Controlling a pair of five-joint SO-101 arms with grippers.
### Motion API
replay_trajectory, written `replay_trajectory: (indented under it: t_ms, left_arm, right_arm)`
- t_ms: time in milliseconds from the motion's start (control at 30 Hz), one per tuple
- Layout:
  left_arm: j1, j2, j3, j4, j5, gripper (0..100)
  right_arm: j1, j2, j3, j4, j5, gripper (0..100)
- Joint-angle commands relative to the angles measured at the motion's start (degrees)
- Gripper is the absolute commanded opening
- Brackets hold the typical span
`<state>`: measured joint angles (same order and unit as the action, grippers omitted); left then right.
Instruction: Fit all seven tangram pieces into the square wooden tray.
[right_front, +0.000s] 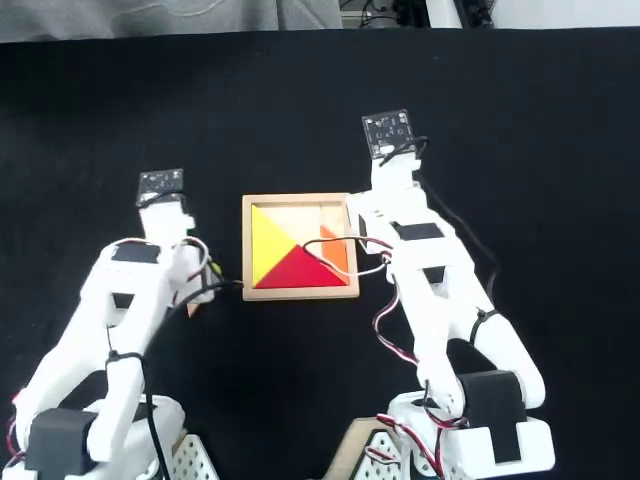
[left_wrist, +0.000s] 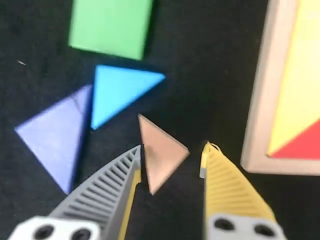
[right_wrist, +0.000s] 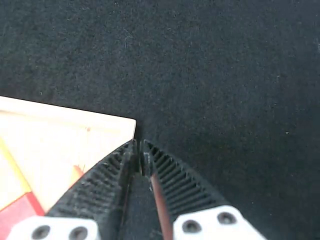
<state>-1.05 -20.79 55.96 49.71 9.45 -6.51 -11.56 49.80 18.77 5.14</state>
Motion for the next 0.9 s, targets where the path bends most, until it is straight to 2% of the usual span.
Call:
replay_trajectory:
  t_ms: [0, 233, 400, 533, 867]
  left_arm:
    - [3.6, -1.8, -1.2, 0.9, 3.0, 20]
    - [3.6, 1.8, -0.8, -2.1, 2.7, 20]
    - [2.9, 5.9, -2.1, -1.9, 2.7, 20]
    - [0.5, 5.5, -2.0, -1.8, 2.6, 20]
    - [0.1, 6.2, -2.6, -1.1, 2.6, 20]
  right_arm:
    - [0.4, -0.2, -0.4, -1.1, 0.4, 1.5]
    - [0.4, -0.2, -0.4, -1.1, 0.4, 1.5]
    - [0.4, -0.2, -0.4, -1.1, 0.4, 1.5]
    - [0.4, -0.2, -0.4, -1.1, 0.4, 1.5]
    - [0.4, -0.2, -0.4, -1.1, 0.4, 1.5]
